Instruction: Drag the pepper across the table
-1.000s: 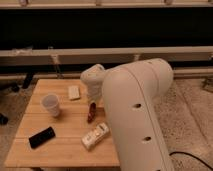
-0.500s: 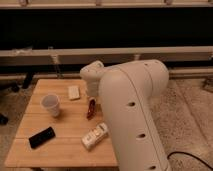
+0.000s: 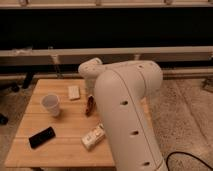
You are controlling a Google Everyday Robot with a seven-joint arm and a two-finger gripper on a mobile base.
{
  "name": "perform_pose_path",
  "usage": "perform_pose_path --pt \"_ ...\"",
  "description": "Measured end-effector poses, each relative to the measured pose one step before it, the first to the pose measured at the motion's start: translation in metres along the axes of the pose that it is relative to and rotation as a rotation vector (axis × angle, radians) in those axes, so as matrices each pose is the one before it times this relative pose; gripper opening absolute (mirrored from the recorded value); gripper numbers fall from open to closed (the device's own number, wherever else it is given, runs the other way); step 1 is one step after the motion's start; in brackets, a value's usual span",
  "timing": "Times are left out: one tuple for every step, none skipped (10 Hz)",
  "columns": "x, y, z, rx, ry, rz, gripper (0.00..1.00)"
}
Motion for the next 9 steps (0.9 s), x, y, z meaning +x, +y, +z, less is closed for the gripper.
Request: perform_pose_path --pt "0.00093 -0.00191 0.00066 0.00171 0.00207 -0.00078 0.02" --pt "0.00050 -0.00116 -0.00019 0.00043 0.00089 -0.00070 0.02" --pt "-0.00547 0.00117 -0.00156 -0.00646 -0.00529 0.00053 0.06" --pt "-0.00473 0.00236 -0.00103 -0.00223 -0.00148 -0.00246 0.17" --pt "-0.00198 0.00203 0.00045 0.00081 0.00083 -0.00240 0.24" --pt "0.00174 -0.00064 0.00106 0.00298 0.00319 -0.00152 0.35" --pt "0.00274 -0.00210 -0.00018 0.00136 0.00175 0.00196 0.45" --pt "-0.00093 -0.00086 -0.00037 -0.00116 -0.00382 0.00043 0.55" --pt "-0.00016 0.00163 -0.00008 -0.00118 -0.00111 -0.00291 0.63"
